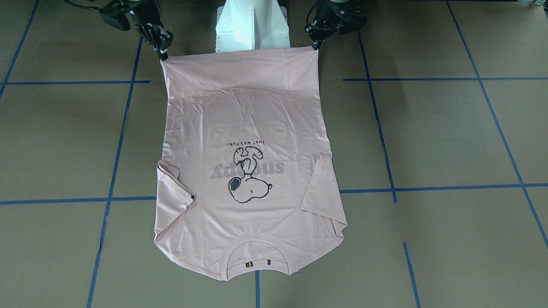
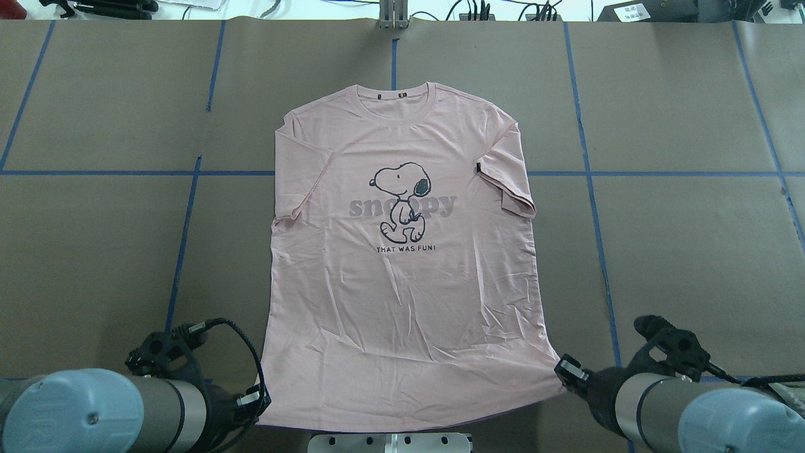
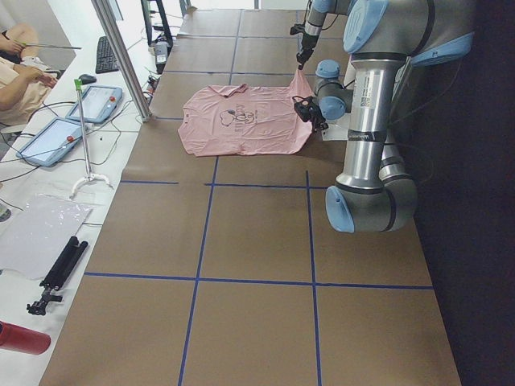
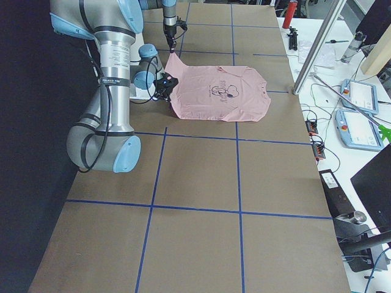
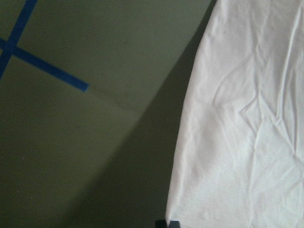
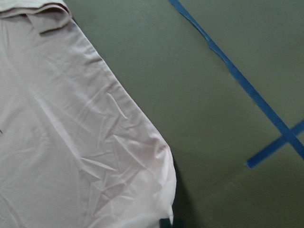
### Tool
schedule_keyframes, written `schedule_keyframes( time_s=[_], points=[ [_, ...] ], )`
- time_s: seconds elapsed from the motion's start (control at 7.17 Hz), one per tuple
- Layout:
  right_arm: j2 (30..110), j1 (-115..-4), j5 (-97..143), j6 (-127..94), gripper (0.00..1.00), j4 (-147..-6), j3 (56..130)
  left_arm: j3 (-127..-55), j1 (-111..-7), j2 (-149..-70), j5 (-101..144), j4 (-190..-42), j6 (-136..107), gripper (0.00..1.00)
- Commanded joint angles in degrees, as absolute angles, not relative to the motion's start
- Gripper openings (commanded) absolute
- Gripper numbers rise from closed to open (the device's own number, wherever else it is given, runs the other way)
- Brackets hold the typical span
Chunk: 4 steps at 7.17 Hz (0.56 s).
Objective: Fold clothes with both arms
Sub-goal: 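Lift the hem with both grippers and fold it toward the collar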
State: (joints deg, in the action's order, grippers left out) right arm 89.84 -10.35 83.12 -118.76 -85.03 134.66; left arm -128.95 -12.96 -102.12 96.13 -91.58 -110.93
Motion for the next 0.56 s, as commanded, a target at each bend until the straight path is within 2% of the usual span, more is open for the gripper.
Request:
schedule_keyframes(
  time_s=[0.0, 0.14, 0.42],
  points=[
    [76.88, -24.46, 85.93, -104.22, 0.00, -85.25, 122.16, -115.38, -27.36, -110.98, 96.15, -92.54, -98.32, 0.00],
    [72.90, -30.44, 88.65, -99.28, 0.00, -85.25, 116.60, -109.92, -32.47, -113.18, 96.24, -97.42, -94.69, 0.00],
    [68.93, -39.77, 91.65, -90.12, 0.00, -87.34, 112.87, -106.45, -37.59, -116.08, 96.24, -103.17, -93.69, 0.00]
  ],
)
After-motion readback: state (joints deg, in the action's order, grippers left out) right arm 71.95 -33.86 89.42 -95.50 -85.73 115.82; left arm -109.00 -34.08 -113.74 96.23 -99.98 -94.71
